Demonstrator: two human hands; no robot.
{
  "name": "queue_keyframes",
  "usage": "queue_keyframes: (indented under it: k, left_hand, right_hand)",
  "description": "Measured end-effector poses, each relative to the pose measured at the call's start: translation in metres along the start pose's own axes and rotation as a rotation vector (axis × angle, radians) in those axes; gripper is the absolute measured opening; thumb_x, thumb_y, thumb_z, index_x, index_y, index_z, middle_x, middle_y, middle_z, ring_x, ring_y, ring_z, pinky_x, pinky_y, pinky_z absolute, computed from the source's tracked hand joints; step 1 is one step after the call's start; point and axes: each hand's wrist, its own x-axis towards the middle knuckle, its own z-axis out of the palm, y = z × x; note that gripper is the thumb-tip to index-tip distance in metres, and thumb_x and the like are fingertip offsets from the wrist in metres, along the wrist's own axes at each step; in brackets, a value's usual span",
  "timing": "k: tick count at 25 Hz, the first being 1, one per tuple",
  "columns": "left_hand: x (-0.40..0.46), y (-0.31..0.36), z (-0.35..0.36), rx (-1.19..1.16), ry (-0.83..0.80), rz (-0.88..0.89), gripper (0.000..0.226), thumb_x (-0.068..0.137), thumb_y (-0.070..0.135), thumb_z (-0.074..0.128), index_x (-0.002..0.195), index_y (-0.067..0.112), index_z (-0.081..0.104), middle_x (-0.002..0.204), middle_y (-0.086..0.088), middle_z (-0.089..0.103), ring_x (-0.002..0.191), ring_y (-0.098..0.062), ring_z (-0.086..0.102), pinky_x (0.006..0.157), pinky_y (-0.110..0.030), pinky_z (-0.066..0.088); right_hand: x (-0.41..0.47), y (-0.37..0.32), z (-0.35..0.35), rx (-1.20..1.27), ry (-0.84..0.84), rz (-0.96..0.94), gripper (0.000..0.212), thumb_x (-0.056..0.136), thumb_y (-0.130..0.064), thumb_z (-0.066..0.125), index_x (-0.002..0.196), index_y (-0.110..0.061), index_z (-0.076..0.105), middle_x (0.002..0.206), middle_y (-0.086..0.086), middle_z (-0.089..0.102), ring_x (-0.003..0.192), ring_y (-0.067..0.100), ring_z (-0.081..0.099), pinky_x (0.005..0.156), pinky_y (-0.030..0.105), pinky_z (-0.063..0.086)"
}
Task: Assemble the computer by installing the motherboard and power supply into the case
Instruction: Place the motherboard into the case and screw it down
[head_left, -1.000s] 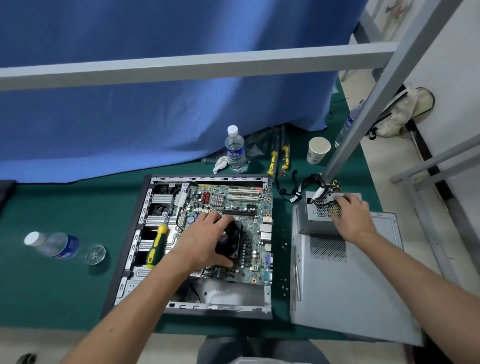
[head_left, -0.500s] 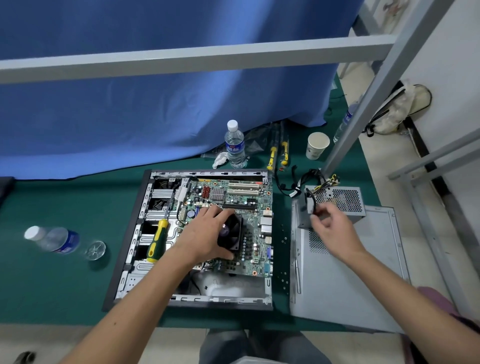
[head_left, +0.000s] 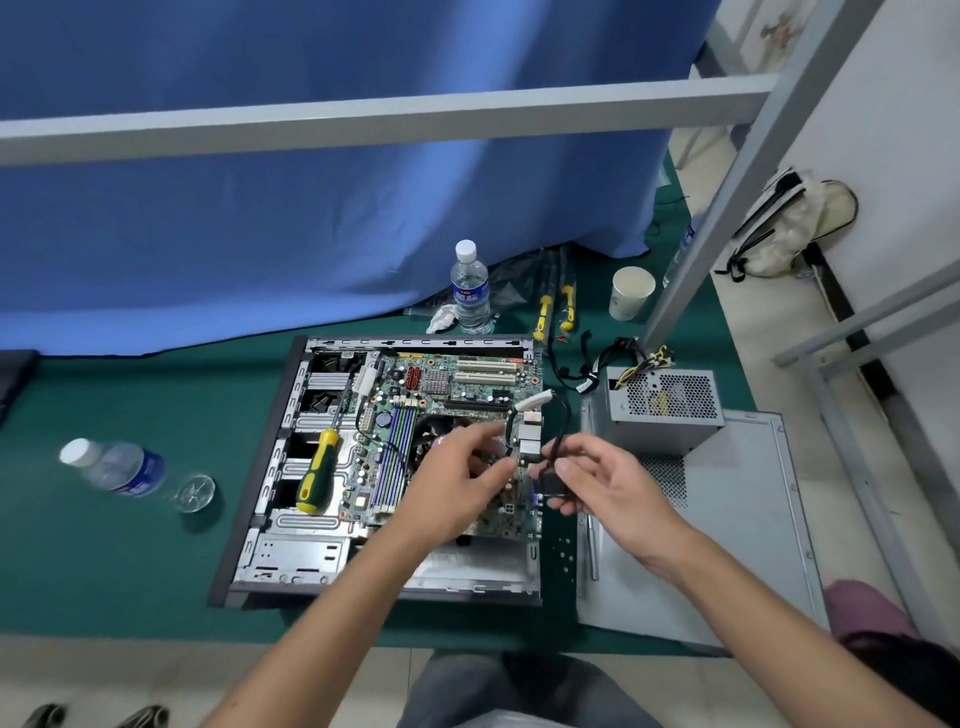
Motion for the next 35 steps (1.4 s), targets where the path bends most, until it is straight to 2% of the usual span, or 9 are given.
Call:
queue_keyframes:
  k: [4,9,14,20,22,25,28,32,35]
  left_hand:
    - [-0.006,-0.007,-0.007,-0.454,-0.090,-0.106,0.025,0.088,0.021,0.072,0.112,0.019,0.068,0.087,0.004,0.069,0.083,-0.012,0.065,0.073,-0.022,0.052]
    - [-0.007,-0.016,-0.010,-0.791,-0.164,-0.215,0.032,0.083,0.021,0.071,0.114,0.012,0.070,0.097,-0.004,0.073,0.082,-0.012,0.066,0.071,-0.022,0.051]
    - [-0.013,-0.019,-0.011,-0.712,-0.073,-0.223,0.027,0.094,0.003,0.060,0.118,0.014,0.065,0.103,-0.003,0.076,0.081,-0.011,0.069,0.072,-0.021,0.056]
    - [-0.017,-0.025,-0.016,-0.617,0.027,-0.207,0.014,0.100,0.005,0.053,0.102,0.010,0.066,0.083,0.000,0.074,0.071,-0.010,0.067,0.066,-0.020,0.055]
    - [-0.021,-0.026,-0.019,-0.620,0.038,-0.217,0.014,0.100,0.007,0.055,0.100,0.009,0.069,0.084,-0.004,0.072,0.074,-0.013,0.065,0.063,-0.019,0.052]
    - [-0.031,-0.031,-0.025,-0.634,0.025,-0.231,0.013,0.098,0.009,0.058,0.100,0.008,0.072,0.089,-0.009,0.071,0.078,-0.017,0.063,0.069,-0.024,0.052]
    - [-0.039,-0.035,-0.032,-0.661,-0.001,-0.220,0.012,0.097,0.007,0.059,0.104,0.002,0.068,0.089,-0.011,0.069,0.079,-0.018,0.062,0.076,-0.033,0.052]
    - [-0.043,-0.042,-0.034,-0.665,-0.023,-0.203,0.011,0.097,0.006,0.060,0.102,0.003,0.068,0.081,-0.004,0.070,0.075,-0.014,0.064,0.080,-0.033,0.056]
    - [-0.053,-0.047,-0.033,-0.630,-0.039,-0.171,0.006,0.096,0.006,0.061,0.098,0.003,0.066,0.070,-0.003,0.066,0.068,-0.015,0.061,0.071,-0.027,0.054]
  right_hand:
    - [-0.001,0.001,0.008,-0.026,0.046,-0.001,0.019,0.104,-0.012,0.046,0.111,-0.018,0.062,0.095,0.002,0.076,0.072,0.011,0.067,0.066,0.023,0.053]
    - [0.001,0.007,0.018,-0.040,0.072,0.027,0.020,0.105,-0.018,0.044,0.110,-0.022,0.062,0.082,-0.002,0.072,0.069,0.008,0.064,0.064,0.021,0.052]
    - [-0.004,0.012,0.023,0.006,0.030,0.069,0.017,0.100,-0.015,0.055,0.110,-0.025,0.065,0.096,0.004,0.072,0.083,0.017,0.072,0.076,0.028,0.058]
    - [-0.008,-0.002,0.047,-0.011,-0.131,0.023,0.045,0.089,0.006,0.057,0.115,-0.029,0.067,0.108,0.006,0.073,0.098,0.019,0.070,0.082,0.025,0.055]
    - [-0.007,-0.008,0.052,-0.105,-0.116,-0.016,0.037,0.091,-0.005,0.063,0.113,-0.034,0.066,0.103,0.010,0.073,0.091,0.026,0.069,0.086,0.032,0.054]
    - [-0.010,-0.011,0.069,-0.096,-0.050,-0.077,0.021,0.091,-0.017,0.069,0.107,-0.030,0.066,0.095,0.003,0.074,0.083,0.020,0.070,0.078,0.026,0.057]
    - [-0.011,-0.011,0.084,-0.082,0.013,-0.103,0.014,0.092,-0.022,0.068,0.106,-0.022,0.067,0.098,0.004,0.073,0.091,0.026,0.070,0.081,0.032,0.058]
    - [-0.012,-0.007,0.091,-0.152,0.104,-0.090,0.016,0.092,-0.016,0.067,0.104,-0.027,0.068,0.110,0.004,0.069,0.095,0.022,0.069,0.090,0.037,0.056]
    - [-0.018,-0.002,0.098,-0.114,0.094,-0.063,0.026,0.090,-0.006,0.068,0.108,-0.025,0.070,0.094,-0.010,0.074,0.089,0.010,0.069,0.084,0.026,0.055]
